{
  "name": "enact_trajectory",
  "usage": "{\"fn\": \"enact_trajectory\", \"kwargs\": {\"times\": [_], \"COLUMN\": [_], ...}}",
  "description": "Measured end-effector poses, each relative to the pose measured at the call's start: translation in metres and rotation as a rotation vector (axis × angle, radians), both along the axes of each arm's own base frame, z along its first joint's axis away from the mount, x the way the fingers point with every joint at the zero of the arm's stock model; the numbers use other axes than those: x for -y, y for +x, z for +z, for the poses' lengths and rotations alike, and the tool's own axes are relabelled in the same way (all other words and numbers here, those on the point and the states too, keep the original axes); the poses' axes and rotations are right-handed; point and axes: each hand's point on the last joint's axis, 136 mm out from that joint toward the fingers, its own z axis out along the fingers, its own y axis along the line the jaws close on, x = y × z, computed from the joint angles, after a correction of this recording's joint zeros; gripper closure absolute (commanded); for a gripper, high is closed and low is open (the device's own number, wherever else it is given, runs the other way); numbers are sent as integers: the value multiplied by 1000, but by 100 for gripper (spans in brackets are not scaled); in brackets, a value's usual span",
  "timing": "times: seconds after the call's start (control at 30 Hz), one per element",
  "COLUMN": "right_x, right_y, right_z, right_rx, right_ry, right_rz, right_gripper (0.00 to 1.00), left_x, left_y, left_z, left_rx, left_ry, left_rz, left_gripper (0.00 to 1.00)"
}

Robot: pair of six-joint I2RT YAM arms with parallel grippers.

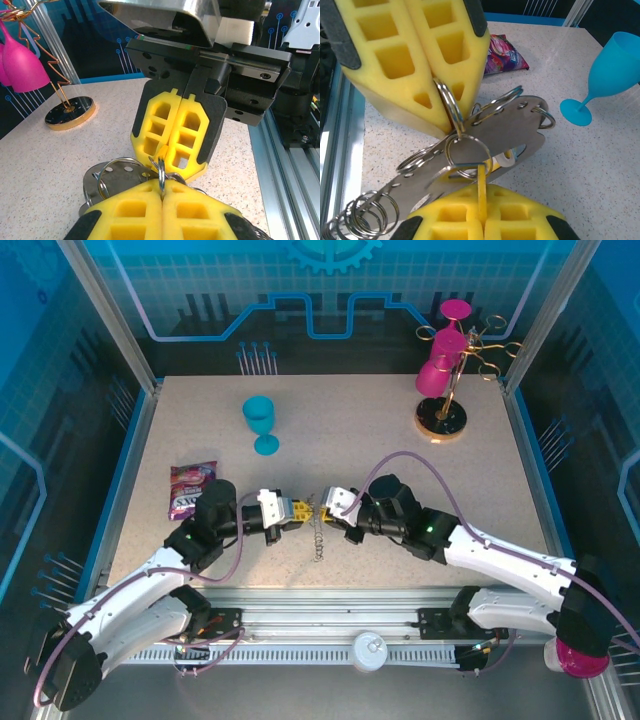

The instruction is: Put the keys on the keyring

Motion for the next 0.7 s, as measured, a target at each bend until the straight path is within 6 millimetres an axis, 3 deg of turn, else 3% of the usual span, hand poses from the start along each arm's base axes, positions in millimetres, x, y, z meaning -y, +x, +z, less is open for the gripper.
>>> {"fn": "enact_trajectory", "kwargs": {"times": [0.4,0.7], "right_x": [4,7], "right_y": [-5,-6], "right_z": [-1,9], "right_rx": [-7,19], "right_ry": [-30,-40], "right_rz": [18,18], "right_gripper": [100,100], "left_x": [-1,0], "left_y": [1,1], "left_z": [-1,-7], "left_rx": [-1,3], "left_ry": [4,25], "left_rz": [7,2], "left_gripper": [100,100]}}
